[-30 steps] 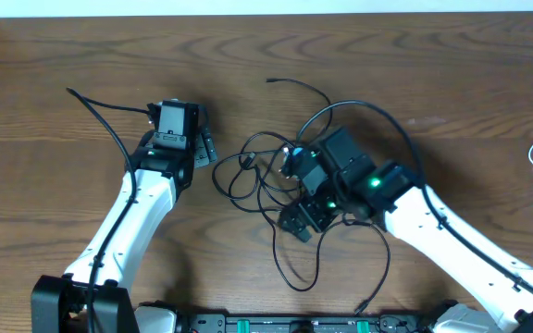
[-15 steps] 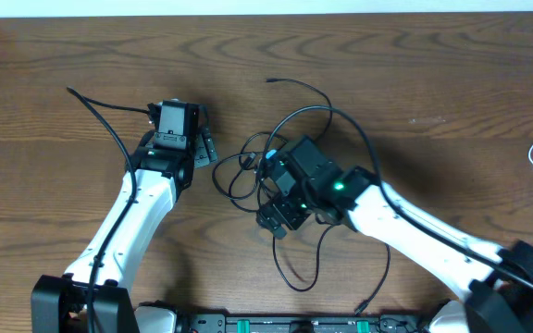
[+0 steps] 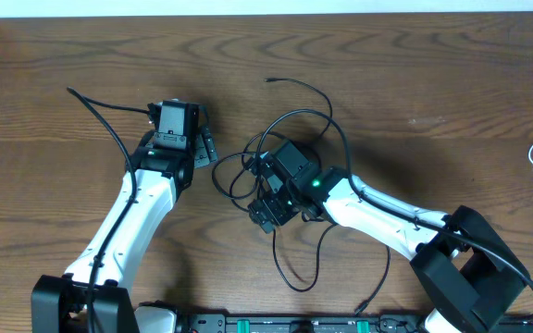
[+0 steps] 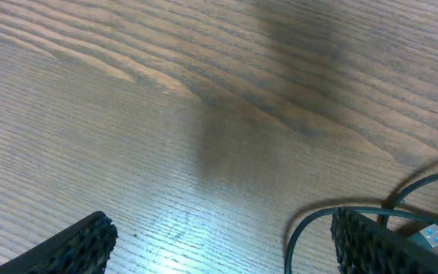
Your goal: Untangle cables
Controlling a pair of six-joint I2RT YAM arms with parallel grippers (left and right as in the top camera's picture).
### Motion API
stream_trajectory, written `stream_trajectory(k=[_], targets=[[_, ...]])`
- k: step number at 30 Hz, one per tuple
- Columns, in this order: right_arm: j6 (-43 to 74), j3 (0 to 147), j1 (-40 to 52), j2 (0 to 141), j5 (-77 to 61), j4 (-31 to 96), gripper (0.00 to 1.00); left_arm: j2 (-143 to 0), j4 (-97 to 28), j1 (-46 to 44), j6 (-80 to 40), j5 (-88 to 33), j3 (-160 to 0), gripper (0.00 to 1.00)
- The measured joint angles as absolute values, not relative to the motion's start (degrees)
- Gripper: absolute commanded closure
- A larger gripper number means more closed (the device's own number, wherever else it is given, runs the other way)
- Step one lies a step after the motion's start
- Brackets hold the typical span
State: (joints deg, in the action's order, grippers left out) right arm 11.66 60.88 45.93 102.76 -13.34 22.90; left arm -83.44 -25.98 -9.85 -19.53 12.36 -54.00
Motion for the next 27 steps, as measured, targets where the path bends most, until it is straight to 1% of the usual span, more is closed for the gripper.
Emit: stream_trajectory(k=[9,17,19,27], targets=[[12.6,60.9,45.9,102.8,-12.6,20.6,0.01,-83.4,-26.0,-9.8,-19.5,12.4,-54.0,0.09],[12.6,60.9,45.9,102.8,-11.0,16.8,0.04,-83.4,-26.0,-9.8,-19.5,12.4,-54.0,0.09],[12.4,60.9,45.9,102.8,-9.7,16.4,0.07,-83.4,-26.0,-9.8,-19.5,12.4,-54.0,0.09],[11.5,60.9,45.9,102.8,-3.7,12.5,0.26,-83.4,-26.0,-9.8,-19.5,12.4,-54.0,0.09]])
